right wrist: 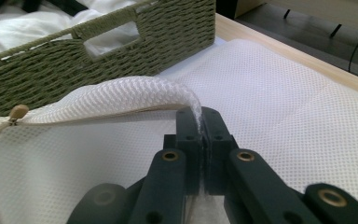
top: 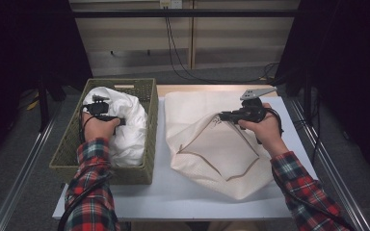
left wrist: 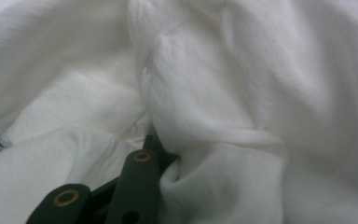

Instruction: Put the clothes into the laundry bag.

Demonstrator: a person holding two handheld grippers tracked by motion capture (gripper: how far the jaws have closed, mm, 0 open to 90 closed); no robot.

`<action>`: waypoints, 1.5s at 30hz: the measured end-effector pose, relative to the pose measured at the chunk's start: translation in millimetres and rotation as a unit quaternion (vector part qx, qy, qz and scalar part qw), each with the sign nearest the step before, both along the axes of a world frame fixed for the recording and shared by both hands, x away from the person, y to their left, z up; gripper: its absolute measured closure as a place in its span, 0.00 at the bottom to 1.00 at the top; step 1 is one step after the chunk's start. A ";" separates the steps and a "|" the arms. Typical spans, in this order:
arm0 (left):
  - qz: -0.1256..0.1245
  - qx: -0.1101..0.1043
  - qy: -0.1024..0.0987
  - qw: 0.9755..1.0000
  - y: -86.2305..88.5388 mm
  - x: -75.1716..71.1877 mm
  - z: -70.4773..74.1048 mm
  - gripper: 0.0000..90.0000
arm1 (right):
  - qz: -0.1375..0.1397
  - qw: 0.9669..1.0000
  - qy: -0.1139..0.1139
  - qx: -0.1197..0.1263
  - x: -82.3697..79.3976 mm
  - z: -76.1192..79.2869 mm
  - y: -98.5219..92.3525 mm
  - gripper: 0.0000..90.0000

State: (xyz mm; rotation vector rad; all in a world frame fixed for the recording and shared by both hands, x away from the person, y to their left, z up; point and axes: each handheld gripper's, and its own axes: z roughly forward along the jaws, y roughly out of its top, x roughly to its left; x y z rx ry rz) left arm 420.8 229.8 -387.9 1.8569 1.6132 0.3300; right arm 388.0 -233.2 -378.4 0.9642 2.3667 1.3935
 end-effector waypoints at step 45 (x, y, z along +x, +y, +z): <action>-0.052 -0.079 -0.061 0.994 -1.0 7.7 124.0 0.77 | -0.074 0.997 0.004 0.000 32.9 12.0 0.6 0.98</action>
